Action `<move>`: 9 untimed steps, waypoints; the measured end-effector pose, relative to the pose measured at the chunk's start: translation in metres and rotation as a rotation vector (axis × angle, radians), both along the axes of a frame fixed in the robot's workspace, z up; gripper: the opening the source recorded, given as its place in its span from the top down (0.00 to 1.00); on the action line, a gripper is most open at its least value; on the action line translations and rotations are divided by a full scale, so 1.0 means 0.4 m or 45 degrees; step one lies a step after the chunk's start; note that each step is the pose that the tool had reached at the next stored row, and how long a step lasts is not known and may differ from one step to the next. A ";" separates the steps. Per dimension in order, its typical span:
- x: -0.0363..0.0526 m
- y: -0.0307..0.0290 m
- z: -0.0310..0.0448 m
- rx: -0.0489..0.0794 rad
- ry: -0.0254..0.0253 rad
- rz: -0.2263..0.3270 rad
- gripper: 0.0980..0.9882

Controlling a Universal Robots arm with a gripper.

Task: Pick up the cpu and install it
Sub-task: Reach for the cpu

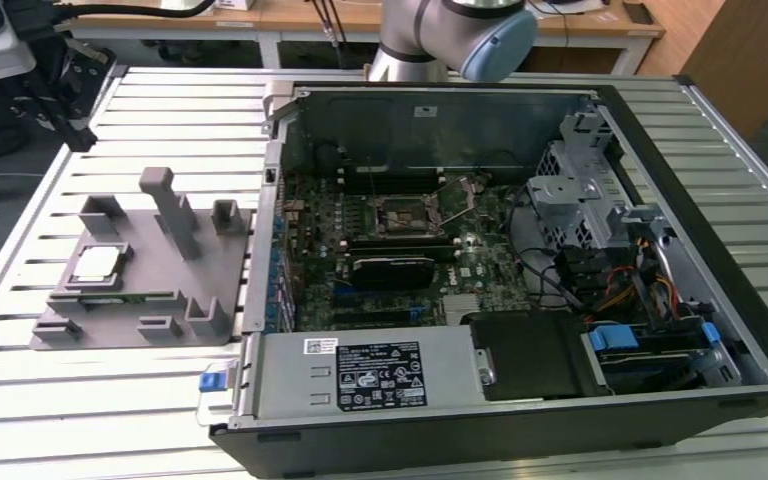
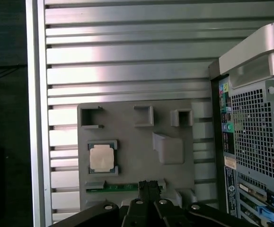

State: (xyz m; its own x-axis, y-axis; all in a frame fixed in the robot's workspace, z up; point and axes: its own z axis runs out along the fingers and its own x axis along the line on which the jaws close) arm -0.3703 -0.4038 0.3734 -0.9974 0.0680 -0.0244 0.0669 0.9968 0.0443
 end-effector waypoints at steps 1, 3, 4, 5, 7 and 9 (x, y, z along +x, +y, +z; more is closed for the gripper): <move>-0.007 0.000 0.000 0.000 0.0001 0.000 0.99; -0.020 0.000 -0.001 0.000 0.0000 0.000 0.99; -0.025 0.000 -0.002 0.000 0.0000 0.000 0.99; -0.031 0.000 -0.002 0.000 0.0000 0.000 0.99; -0.043 0.000 -0.004 0.000 0.0000 0.000 0.99; -0.053 0.000 -0.005 0.000 0.0000 0.000 0.99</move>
State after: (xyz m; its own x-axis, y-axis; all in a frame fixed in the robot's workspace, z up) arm -0.3913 -0.4036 0.3716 -0.9974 0.0679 -0.0244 0.0668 0.9968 0.0443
